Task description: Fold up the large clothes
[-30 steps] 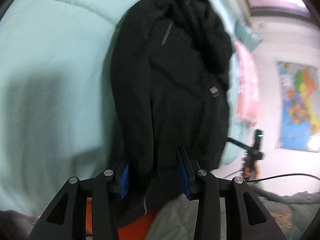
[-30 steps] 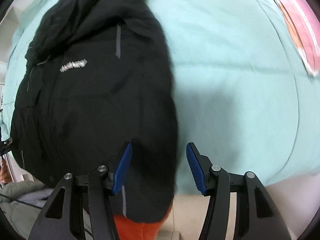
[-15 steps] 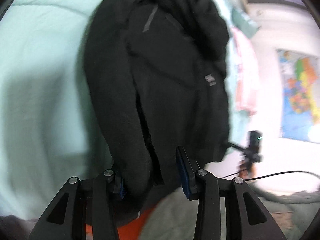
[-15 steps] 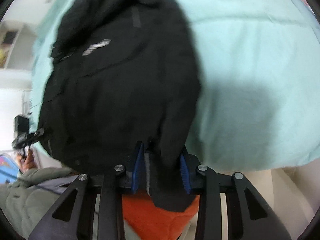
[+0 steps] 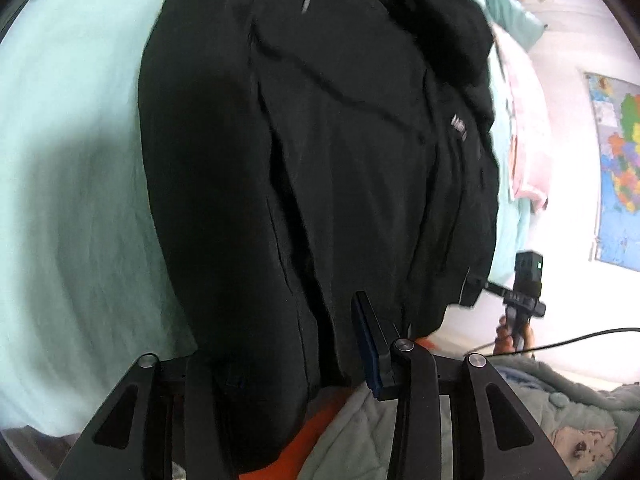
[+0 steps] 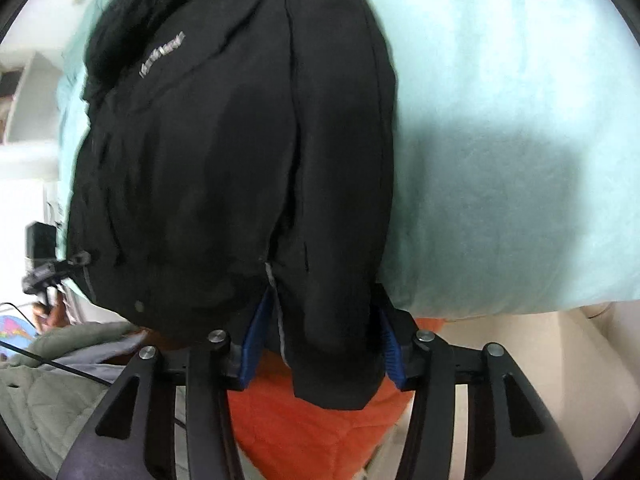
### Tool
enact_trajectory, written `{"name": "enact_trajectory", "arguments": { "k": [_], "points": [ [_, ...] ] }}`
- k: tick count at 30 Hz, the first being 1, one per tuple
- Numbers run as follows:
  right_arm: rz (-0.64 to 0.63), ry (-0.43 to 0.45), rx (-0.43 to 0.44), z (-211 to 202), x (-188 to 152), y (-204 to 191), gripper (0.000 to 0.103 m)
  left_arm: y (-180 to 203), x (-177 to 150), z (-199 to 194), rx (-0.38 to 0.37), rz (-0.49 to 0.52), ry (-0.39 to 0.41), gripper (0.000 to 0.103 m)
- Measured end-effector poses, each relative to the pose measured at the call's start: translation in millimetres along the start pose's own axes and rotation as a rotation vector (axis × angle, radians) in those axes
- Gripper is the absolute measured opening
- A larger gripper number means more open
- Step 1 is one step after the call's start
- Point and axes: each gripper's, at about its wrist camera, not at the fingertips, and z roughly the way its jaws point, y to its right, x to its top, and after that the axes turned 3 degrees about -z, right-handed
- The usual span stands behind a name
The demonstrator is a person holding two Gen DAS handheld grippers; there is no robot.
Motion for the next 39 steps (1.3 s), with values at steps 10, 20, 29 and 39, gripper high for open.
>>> {"name": "enact_trajectory", "arguments": {
  "k": [10,20,29,39],
  "points": [
    [-0.126,0.183,0.063,-77.1,28.9,-35.4,0.020,42.3,32.4,-71.4,-0.113,0.060,0.252,0.016],
    [-0.178,0.377,0.147,-144.8,80.5,-71.3,0.020,62.8,68.1,-136.6,-0.192,0.062,0.432,0.016],
    [-0.173,0.551,0.195,-202.1,142.9,-95.1,0.020,74.6,118.6,-181.3,-0.225,0.080,0.507,0.016],
    [-0.010,0.584,0.231,-198.3,260.7,-82.1,0.020,95.6,226.1,-184.1,-0.206,0.026,0.486,0.019]
  ]
}}
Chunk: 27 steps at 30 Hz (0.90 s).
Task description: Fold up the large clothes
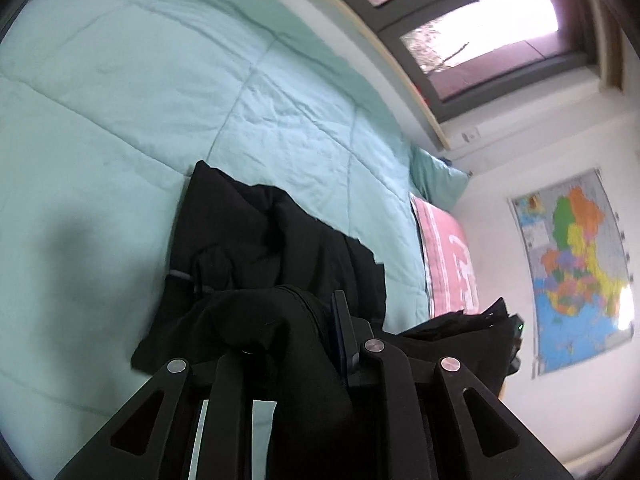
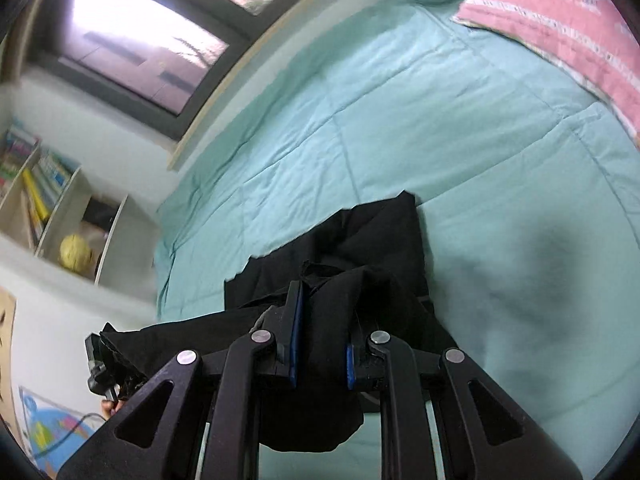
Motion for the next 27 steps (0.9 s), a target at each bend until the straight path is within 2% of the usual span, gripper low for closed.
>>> {"name": "enact_trajectory", "arguments": {
  "k": [8,15,22,26,27],
  "points": [
    [0.154,-0.066,-0.085,86.6,37.2,41.0,0.020,-52.2,66.4,94.2,0.059,-0.149,-0.095,0.020],
    [0.185,-0.167,-0.181,158.8,48.9,68.5,0.020,-102.5,80.3,161.2,0.072,-0.256,-0.187,0.023],
    [0.107,-0.230,-0.283,202.2,47.2,68.0,0.020,-122.0,81.3,182.8,0.054,-0.290,-0.245,0.023],
    [0.146,-0.248,-0.264,196.0,49.5,69.6,0.023,-113.2,82.7,166.4,0.031,-0.260,-0.278,0.026],
    [0.161,-0.251,-0.253,191.0,51.0,68.9,0.025,-108.9,84.2,156.9,0.023,-0.248,-0.287,0.030]
  ]
}}
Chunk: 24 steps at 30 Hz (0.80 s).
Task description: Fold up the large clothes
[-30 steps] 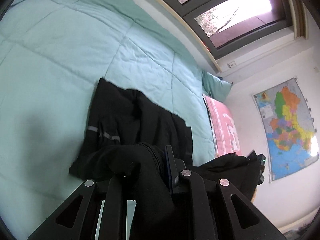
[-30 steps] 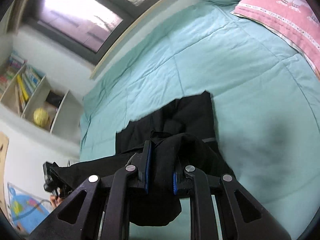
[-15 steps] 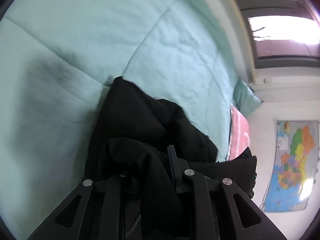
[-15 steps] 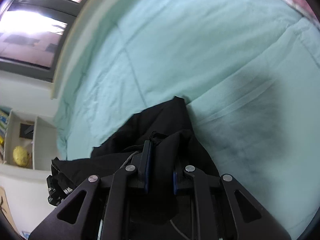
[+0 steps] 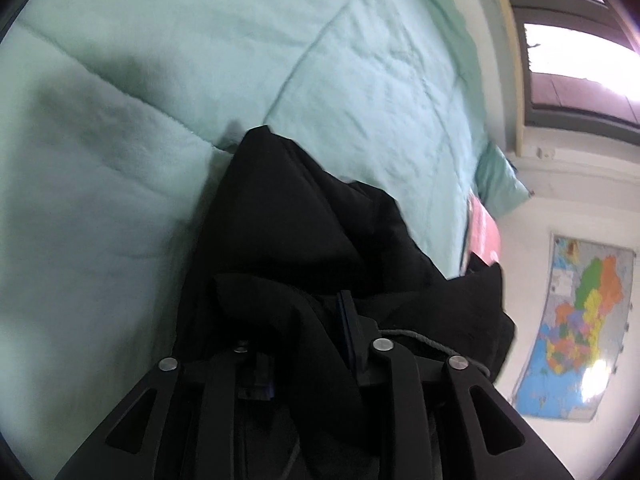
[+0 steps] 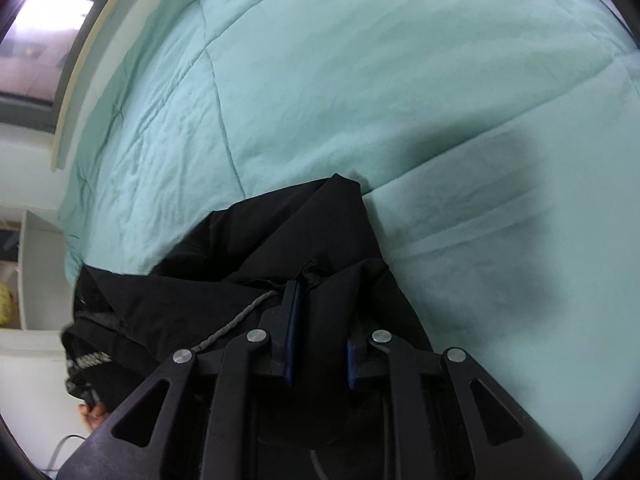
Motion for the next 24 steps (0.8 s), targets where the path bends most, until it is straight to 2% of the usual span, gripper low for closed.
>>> {"name": "enact_trajectory", "arguments": {
  "k": [1,3,4,6,7,8,10,11,13,20,24],
  "points": [
    [0.014,-0.002,0.016,-5.2,0.0,0.9,0.029,5.0,-5.9,-13.6,-0.014,0.016,-0.013,0.039],
    [0.048,-0.007,0.089,-26.1,-2.1,4.2,0.035,14.6,-19.7,-40.7,-0.035,0.053,-0.013,0.050],
    [0.057,-0.001,0.126,-39.9,-4.2,5.7,0.039,20.3,-27.7,-56.4,-0.042,0.084,-0.001,0.052],
    [0.051,0.028,0.156,-64.7,-8.7,5.8,0.052,28.8,-43.9,-87.2,-0.085,0.133,0.018,0.057],
    [0.040,0.057,0.153,-81.0,-12.8,5.2,0.066,31.6,-52.0,-103.9,-0.104,0.149,0.046,0.059],
    [0.032,0.080,0.145,-90.2,-15.9,3.3,0.078,35.3,-59.1,-119.2,-0.097,0.166,0.093,0.060],
    [-0.002,0.144,0.105,-111.3,-23.3,-1.1,0.086,44.5,-67.9,-136.2,-0.022,0.216,0.179,0.068],
    [-0.043,0.170,0.073,-117.2,-26.5,-7.0,0.086,48.1,-68.9,-137.5,0.023,0.236,0.212,0.069],
    [-0.113,0.168,0.015,-111.8,-28.4,-21.2,0.086,52.0,-62.8,-127.6,0.090,0.242,0.255,0.069],
    [-0.401,0.151,-0.198,-66.3,-20.7,-68.3,0.086,48.1,-13.4,-56.2,0.160,0.243,0.208,0.069],
    [-0.501,0.123,-0.200,-42.8,-1.7,-71.4,0.086,41.3,14.9,-32.5,0.175,0.239,0.188,0.069]
  ]
}}
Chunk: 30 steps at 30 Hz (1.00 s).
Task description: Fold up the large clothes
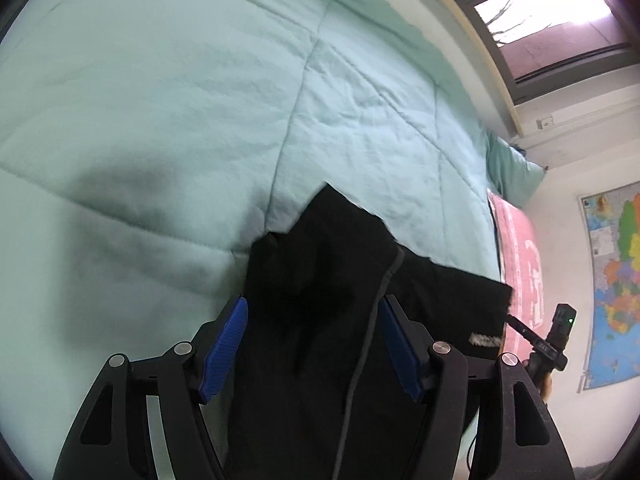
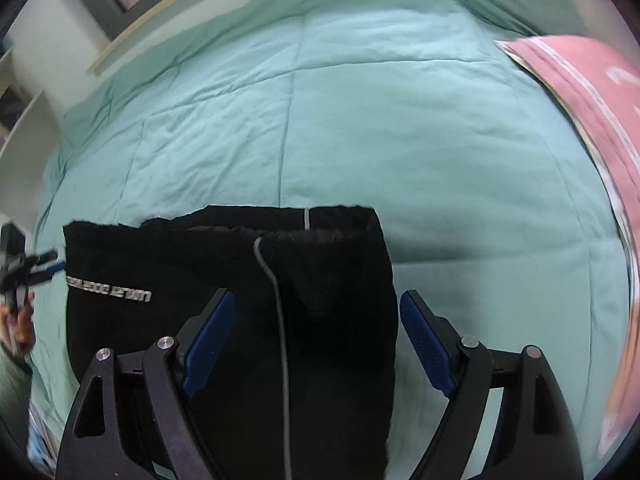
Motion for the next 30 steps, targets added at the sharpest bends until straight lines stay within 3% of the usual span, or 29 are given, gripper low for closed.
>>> {"name": "enact_trajectory", "arguments": {
  "k": [5,9,10,11,12,13,16,23,27,30],
  "points": [
    [-0.063,-0.045,-0.001,31.9,15.6,15.6,0.086,-15.5,14.1,30.4,-0.063,-0.019,-0.096,0.069],
    [-0.024,-0.090,0.155,62.4,23.4,34.8,0.086,-17.6,17.9,49.2,-0.118,-0.004,-0.145,0.069],
    [-0.011,-0.095,0.172,68.4,24.8,36.4,0.078,-19.2,18.8,49.9,-0.131,-0.004,-0.141,0.069],
    [0.009,-0.091,0.195,73.4,25.8,39.0,0.046,-20.6,19.7,49.6,-0.131,-0.010,-0.127,0.068],
    [0.017,-0.094,0.200,75.2,25.9,39.1,0.033,-23.0,19.8,45.0,-0.137,-0.027,-0.088,0.057],
    [0.020,-0.094,0.192,75.0,25.3,37.6,0.028,-23.7,18.6,39.0,-0.154,-0.034,-0.059,0.035],
    [0.012,-0.035,0.113,55.7,18.1,31.5,0.024,-16.3,8.4,19.9,-0.158,-0.007,-0.001,0.017],
    [0.015,0.092,-0.013,-10.3,14.5,17.1,0.022,30.2,-11.1,-45.3,-0.162,0.085,0.180,0.013],
    [-0.056,0.177,-0.105,-47.5,33.4,-8.5,0.020,54.3,0.0,-77.9,-0.158,0.111,0.272,0.013],
    [-0.085,0.201,-0.164,-47.5,52.7,-16.7,0.020,56.6,17.8,-75.3,-0.126,0.101,0.305,0.013]
  ]
}}
